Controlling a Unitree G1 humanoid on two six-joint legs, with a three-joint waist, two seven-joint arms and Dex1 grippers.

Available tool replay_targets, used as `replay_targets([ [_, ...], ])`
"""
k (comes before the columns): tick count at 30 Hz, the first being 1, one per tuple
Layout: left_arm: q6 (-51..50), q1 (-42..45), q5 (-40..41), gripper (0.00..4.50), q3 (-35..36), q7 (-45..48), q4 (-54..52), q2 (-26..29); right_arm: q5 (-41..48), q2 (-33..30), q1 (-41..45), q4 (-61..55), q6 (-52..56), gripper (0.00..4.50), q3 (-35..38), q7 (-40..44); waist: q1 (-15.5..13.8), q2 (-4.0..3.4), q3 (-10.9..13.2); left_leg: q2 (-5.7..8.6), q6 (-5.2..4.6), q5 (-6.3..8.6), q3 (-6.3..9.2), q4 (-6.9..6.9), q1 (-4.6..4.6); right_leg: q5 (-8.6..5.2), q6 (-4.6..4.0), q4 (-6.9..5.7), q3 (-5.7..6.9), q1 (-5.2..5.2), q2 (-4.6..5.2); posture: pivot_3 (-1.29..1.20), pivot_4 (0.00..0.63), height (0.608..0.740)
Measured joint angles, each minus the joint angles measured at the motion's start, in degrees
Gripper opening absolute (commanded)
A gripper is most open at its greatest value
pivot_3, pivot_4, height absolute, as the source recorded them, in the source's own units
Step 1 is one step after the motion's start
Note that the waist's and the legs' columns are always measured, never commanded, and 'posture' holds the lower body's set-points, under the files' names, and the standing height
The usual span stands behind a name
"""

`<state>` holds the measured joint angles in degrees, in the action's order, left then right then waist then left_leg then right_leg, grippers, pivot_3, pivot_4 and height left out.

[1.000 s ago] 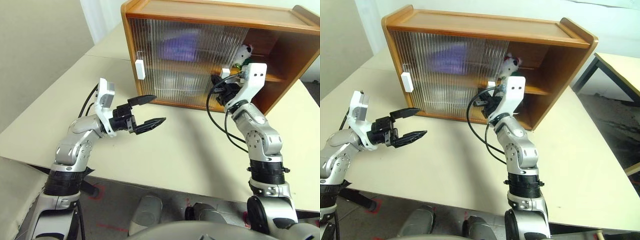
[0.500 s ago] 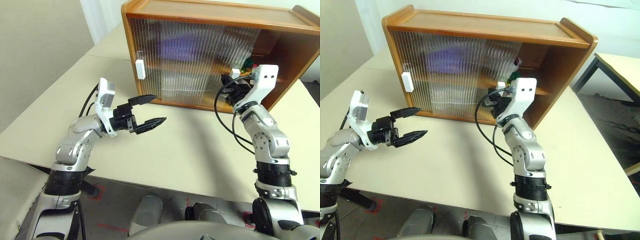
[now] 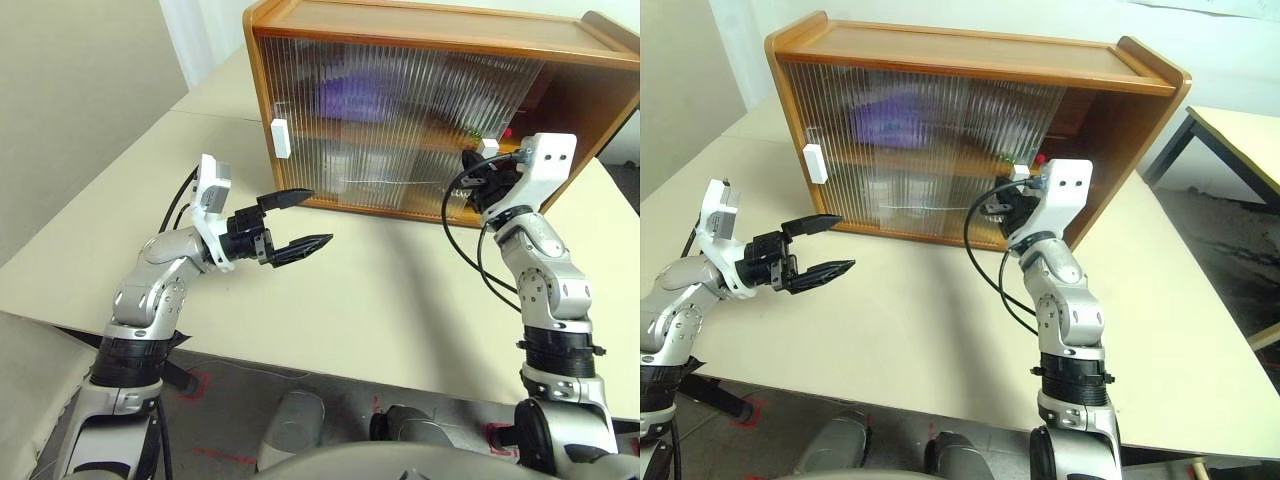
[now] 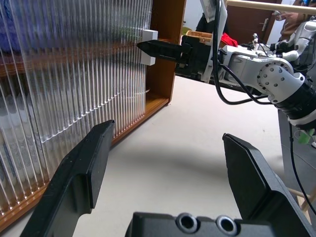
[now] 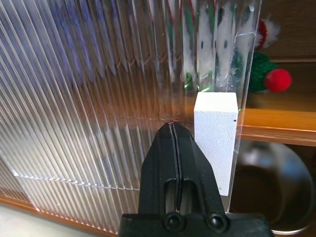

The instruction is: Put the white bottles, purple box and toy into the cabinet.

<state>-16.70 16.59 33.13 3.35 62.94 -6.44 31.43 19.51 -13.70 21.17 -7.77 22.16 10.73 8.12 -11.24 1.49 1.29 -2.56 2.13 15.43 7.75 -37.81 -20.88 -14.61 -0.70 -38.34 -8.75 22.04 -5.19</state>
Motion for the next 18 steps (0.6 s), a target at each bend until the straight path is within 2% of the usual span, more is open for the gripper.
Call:
replay_targets([
  [18, 0.0, 0.7, -0.2, 4.50, -0.1, 0.1, 0.6, 0.0, -0.4, -3.2, -1.1, 1.7, -2.8, 0.04, 3.0, -0.2, 0.1, 0.00, 0.0, 0.04, -0.01, -0.01, 0.02, 0.00, -0.03, -0.01, 0.06, 0.03, -0.03, -0.01, 0.04, 0.24, 0.027, 0.740],
])
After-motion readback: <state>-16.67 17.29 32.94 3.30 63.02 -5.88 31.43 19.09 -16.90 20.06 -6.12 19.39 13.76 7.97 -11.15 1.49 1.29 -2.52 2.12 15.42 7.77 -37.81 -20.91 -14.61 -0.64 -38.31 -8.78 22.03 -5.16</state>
